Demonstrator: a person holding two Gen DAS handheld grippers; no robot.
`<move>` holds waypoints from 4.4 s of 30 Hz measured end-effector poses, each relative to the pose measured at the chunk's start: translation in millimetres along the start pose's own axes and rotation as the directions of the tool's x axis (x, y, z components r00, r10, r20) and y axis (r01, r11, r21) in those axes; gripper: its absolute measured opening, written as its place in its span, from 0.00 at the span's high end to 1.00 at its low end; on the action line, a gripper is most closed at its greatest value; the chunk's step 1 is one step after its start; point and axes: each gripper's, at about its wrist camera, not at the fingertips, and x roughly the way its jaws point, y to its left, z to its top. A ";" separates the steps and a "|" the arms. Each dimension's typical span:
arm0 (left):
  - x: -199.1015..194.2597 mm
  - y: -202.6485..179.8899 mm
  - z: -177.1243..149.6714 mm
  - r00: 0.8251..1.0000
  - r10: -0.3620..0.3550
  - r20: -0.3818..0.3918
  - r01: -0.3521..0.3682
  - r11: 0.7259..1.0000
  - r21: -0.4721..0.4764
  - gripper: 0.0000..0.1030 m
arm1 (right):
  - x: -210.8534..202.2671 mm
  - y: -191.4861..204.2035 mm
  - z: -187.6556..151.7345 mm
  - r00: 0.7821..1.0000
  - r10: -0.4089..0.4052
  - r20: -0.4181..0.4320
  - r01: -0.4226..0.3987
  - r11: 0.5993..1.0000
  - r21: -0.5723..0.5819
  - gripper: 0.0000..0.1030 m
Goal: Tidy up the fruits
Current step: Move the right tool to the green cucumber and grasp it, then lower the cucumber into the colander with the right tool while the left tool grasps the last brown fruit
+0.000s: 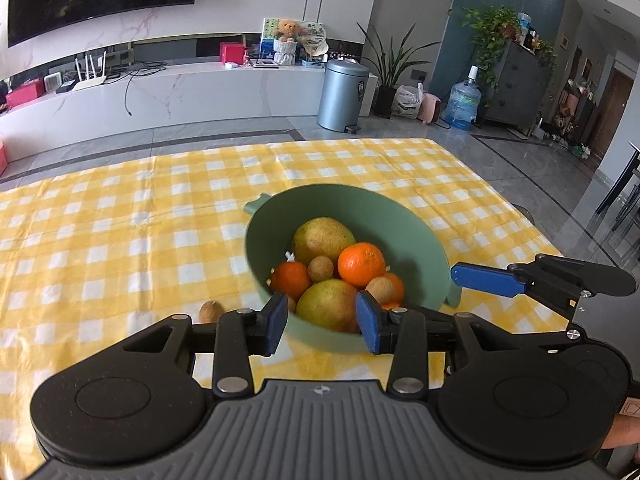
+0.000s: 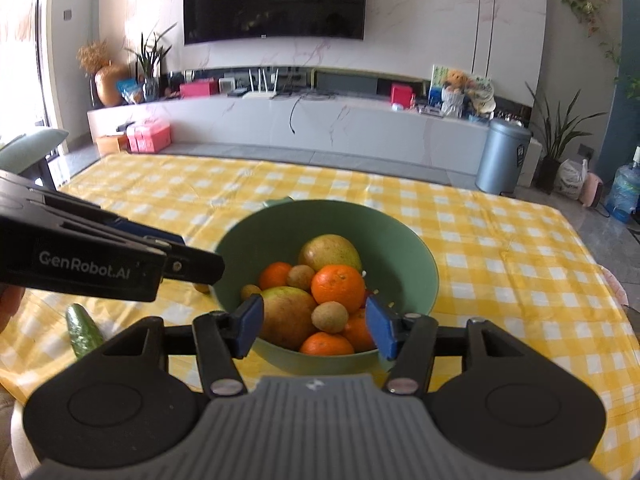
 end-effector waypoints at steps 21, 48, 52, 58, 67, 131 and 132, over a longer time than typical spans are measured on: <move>-36.7 63.0 -72.9 0.988 0.066 -0.140 -0.086 0.986 -0.142 0.54 | 10.1 72.0 -40.0 0.979 0.173 -0.104 -0.176 0.984 -0.016 0.41; -48.4 143.0 -109.8 0.976 0.098 -0.193 -0.158 0.931 -0.328 0.54 | 86.8 177.1 -42.0 0.896 0.369 -0.248 -0.435 0.841 -0.320 0.46; -45.4 145.2 -110.5 0.976 0.094 -0.197 -0.156 0.931 -0.330 0.54 | 94.4 174.1 -43.9 0.887 0.381 -0.260 -0.450 0.837 -0.312 0.51; -40.2 146.7 -111.2 0.973 0.090 -0.211 -0.158 0.930 -0.333 0.54 | 95.3 164.7 -45.1 0.868 0.417 -0.268 -0.489 0.810 -0.322 0.56; -40.3 143.3 -106.9 0.974 0.101 -0.204 -0.164 0.932 -0.324 0.54 | 87.3 165.2 -44.4 0.883 0.397 -0.249 -0.466 0.804 -0.369 0.64; 102.8 93.0 -7.9 0.987 0.083 -0.140 -0.092 0.994 -0.062 0.73 | 130.1 -67.0 67.2 0.962 0.174 -0.209 -0.199 0.974 -0.105 0.64; 102.8 93.2 -8.0 0.987 0.083 -0.137 -0.093 0.994 -0.065 0.73 | 129.5 -68.0 67.7 0.965 0.163 -0.208 -0.187 0.977 -0.104 0.64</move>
